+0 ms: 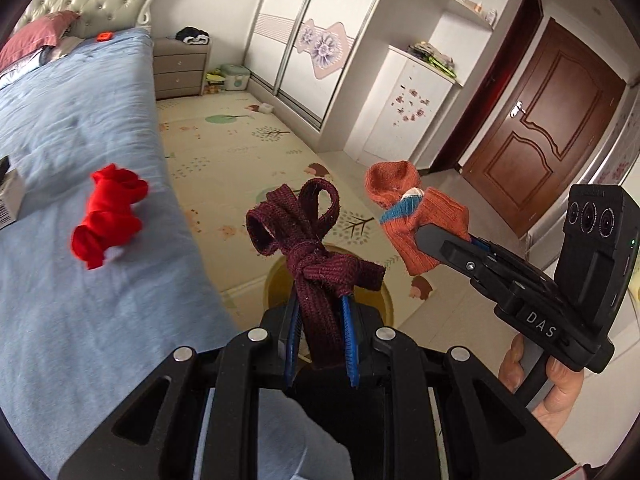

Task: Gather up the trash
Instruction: 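Carry both socks over the yellow bin and open both tools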

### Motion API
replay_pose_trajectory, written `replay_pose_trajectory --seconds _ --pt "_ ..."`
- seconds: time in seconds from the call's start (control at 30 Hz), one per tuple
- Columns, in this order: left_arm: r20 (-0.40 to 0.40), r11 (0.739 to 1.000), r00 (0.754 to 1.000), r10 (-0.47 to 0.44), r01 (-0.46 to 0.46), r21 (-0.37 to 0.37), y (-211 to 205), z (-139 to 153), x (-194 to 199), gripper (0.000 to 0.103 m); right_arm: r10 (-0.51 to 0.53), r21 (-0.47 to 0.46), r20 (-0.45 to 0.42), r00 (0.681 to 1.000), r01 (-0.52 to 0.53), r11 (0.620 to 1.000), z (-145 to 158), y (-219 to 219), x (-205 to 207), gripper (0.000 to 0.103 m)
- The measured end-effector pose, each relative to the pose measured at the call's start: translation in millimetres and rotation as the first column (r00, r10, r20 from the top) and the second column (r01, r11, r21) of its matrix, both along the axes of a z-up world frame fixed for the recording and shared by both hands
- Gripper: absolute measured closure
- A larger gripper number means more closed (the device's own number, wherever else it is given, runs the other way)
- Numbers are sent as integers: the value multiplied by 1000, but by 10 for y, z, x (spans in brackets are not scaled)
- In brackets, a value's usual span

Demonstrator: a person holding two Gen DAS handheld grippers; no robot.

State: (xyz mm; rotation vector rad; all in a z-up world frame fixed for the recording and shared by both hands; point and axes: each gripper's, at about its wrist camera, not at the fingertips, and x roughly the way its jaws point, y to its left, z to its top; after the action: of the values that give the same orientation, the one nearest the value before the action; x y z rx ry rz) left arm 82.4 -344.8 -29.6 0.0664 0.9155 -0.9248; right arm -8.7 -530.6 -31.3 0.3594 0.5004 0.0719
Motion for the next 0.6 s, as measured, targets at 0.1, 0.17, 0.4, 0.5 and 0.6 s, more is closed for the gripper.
replay_pose_trajectory --seconds 0.1,0.17,0.4,0.5,0.6 --pt "-13 998 999 -49 49 42 -333 -126 -21 84 -59 22 -17 998 59 998 -157 -273 -116 77" --pt "-32 994 996 -81 83 68 -531 -222 -8 84 -107 26 -36 994 108 994 -280 -437 -192 77" --pt "-116 969 979 -169 187 164 -1168 -629 136 84 -205 90 -126 971 217 972 -786 -916 -334 77" --pt "-134 958 972 -192 215 187 -1361 -751 198 84 -219 96 -163 962 236 967 -941 -994 -356 77" --pt "-154 949 965 -210 240 205 -1498 -851 277 84 -232 97 -190 954 254 962 -1054 -1089 -365 77"
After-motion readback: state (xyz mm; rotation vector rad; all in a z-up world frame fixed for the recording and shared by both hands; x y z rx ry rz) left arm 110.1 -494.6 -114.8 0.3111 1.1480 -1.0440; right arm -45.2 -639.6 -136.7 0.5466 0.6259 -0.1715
